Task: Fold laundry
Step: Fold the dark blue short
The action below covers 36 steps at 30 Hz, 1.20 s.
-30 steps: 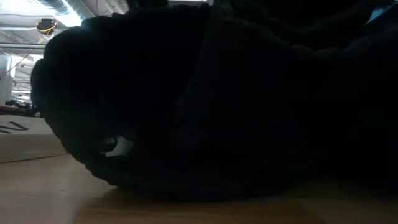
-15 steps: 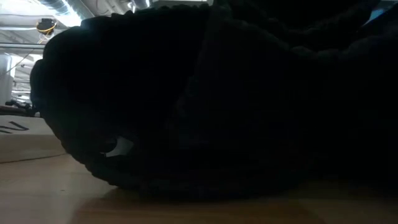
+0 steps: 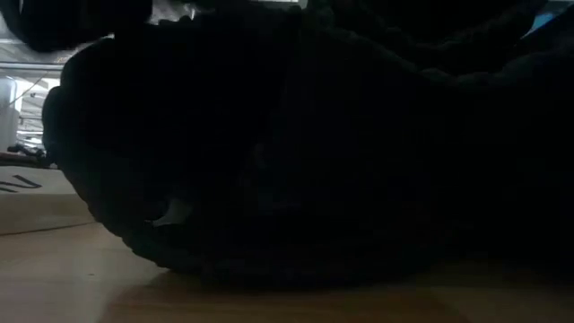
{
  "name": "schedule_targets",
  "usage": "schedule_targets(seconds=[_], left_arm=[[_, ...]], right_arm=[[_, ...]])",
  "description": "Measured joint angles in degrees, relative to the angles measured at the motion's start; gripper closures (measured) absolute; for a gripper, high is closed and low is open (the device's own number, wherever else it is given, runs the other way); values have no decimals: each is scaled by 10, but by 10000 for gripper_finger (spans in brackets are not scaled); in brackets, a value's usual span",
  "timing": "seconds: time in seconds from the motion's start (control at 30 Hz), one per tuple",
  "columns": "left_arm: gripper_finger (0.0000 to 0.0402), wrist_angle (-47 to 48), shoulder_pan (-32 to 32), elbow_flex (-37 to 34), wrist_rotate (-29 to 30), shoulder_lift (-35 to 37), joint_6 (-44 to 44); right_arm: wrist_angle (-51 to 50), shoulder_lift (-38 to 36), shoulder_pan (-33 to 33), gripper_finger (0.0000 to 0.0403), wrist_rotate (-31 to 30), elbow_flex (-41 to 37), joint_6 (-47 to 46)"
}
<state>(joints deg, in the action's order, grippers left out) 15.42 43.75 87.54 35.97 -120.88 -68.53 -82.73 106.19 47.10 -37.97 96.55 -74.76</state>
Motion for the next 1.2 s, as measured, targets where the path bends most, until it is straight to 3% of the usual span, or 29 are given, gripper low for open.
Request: schedule_targets(seconds=[0.17,0.33,0.5,0.6,0.77,1.0,1.2], left_arm=[[166,-4,-14,0,12,-10,6],[166,40,-29,0,30,-15,-50],[169,104,-38,0,-18,-17,-102],[213,153,-30,-1,-42,-18,-127],[375,150,-9,-1,-69,-18,-103],[398,291,32,0,-89,0,-176],[400,402,60,-1,-80,24,-244]], right_arm=[[1,0,-12,193,0,0,0],[2,0,-22,190,0,0,2],[2,0,-23,199,-5,0,2],[2,0,-23,200,-6,0,2],[2,0,-30,201,-17,0,2],[40,0,-30,201,-29,0,14],[261,0,-48,201,29,0,178]])
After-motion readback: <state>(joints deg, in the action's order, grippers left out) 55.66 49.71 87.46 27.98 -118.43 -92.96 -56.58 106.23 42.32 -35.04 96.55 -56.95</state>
